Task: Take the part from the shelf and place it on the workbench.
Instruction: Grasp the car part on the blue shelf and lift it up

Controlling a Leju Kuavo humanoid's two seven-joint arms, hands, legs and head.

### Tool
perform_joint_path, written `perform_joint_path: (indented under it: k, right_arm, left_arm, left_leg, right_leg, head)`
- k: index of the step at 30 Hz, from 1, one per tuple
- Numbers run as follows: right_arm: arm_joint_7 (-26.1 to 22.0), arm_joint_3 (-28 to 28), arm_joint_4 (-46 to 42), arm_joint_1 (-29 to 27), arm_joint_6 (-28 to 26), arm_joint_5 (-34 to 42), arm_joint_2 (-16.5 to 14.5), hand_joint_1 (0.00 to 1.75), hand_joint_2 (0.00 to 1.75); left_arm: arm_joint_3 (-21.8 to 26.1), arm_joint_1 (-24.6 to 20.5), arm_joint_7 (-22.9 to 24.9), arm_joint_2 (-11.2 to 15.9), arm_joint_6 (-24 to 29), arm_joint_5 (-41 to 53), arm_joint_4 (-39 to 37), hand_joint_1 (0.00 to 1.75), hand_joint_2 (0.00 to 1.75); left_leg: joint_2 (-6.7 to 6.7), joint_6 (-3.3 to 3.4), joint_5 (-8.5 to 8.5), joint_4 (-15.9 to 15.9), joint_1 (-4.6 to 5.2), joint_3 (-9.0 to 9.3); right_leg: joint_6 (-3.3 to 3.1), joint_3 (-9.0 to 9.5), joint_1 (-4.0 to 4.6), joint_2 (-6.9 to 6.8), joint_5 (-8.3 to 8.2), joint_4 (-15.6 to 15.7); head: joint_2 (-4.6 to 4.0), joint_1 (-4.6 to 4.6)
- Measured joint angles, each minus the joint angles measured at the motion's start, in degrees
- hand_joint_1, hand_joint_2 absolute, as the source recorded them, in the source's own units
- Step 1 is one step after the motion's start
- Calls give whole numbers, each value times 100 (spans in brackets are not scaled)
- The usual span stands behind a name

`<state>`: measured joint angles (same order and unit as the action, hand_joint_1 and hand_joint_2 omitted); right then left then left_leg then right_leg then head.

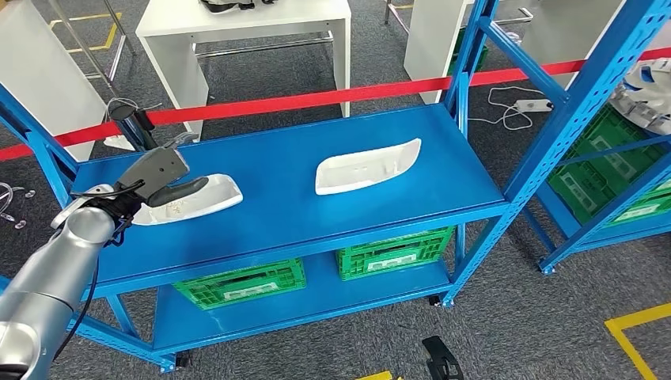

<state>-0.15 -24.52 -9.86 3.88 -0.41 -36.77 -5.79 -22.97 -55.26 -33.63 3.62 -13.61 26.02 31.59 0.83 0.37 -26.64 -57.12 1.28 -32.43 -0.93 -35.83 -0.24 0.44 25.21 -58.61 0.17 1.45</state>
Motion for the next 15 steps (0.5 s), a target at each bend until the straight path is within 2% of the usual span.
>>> perform_joint_path:
  k: [3,8,15]
  right_arm:
    - [0,-4,0,-1,2,-14,0,0,0]
    - [-3,-7,0,0,17,-44,0,0,0]
    - [0,-9,0,5,41,-56,0,0,0]
  left_arm:
    - [-198,127,27,43,-127,-139,215,0,175]
    - [-521,299,88,163,-187,-214,486,0,175]
    - [-906,470,257,299,314,-104,705,0,175]
  left_leg:
    - [0,-25,0,4,-3,1]
    - [-1,-29,-1,0,-2,1]
    - [4,-27,-4,-11,2,0]
  right_leg:
    - [-5,1,-1,0,3,-1]
    - [-6,7,-5,-1,3,0]
    - [-5,18,-8,-4,3,5]
  head:
    - [0,1]
    - [0,1]
    - [0,2]
